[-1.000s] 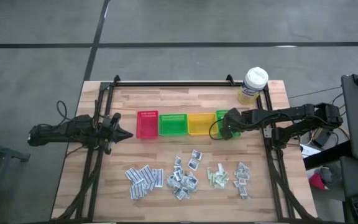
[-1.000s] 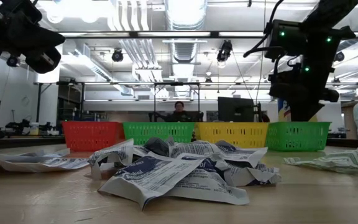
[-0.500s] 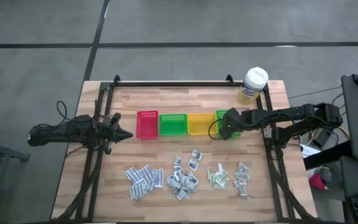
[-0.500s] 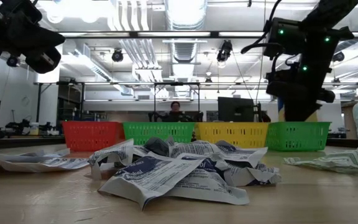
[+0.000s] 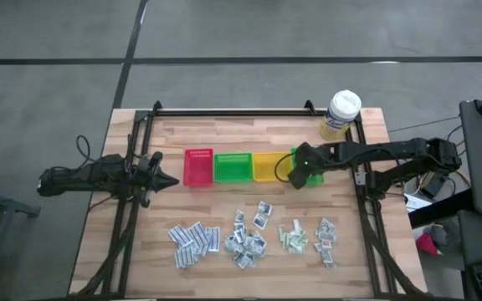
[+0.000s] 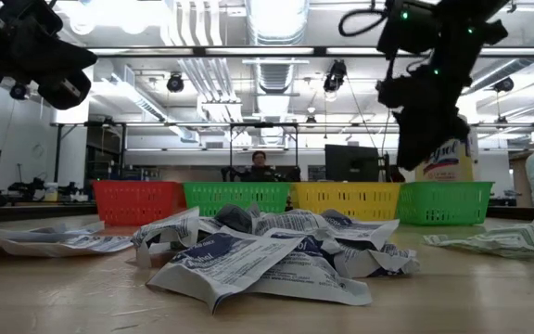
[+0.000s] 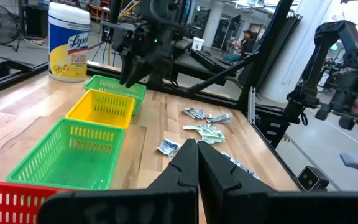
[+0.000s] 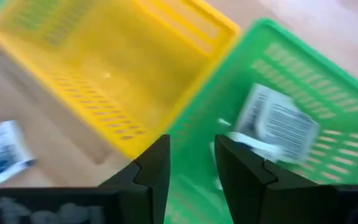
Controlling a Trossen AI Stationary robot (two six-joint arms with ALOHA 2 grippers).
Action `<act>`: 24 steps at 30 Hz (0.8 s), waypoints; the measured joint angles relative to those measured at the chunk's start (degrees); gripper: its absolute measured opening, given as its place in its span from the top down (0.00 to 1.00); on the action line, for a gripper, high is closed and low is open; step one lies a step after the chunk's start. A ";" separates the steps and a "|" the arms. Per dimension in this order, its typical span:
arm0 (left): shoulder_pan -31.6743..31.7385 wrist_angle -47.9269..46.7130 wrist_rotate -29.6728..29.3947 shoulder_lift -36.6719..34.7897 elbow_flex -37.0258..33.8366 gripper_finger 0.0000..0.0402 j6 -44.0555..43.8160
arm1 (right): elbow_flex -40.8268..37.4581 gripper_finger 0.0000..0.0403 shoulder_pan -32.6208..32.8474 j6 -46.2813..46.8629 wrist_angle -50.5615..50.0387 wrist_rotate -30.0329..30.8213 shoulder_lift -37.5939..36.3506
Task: Pick & Place First Aid Supplies
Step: Put the blue alcohol pad into the right green bin
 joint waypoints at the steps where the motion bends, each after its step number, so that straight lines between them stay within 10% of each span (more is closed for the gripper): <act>1: -0.01 0.00 0.00 0.00 0.00 1.00 0.01 | 0.63 0.71 0.00 -0.20 0.03 -1.22 0.00; 24: -0.01 0.00 0.00 0.00 0.00 1.00 0.02 | 3.57 0.80 16.16 -7.64 15.54 -9.38 0.09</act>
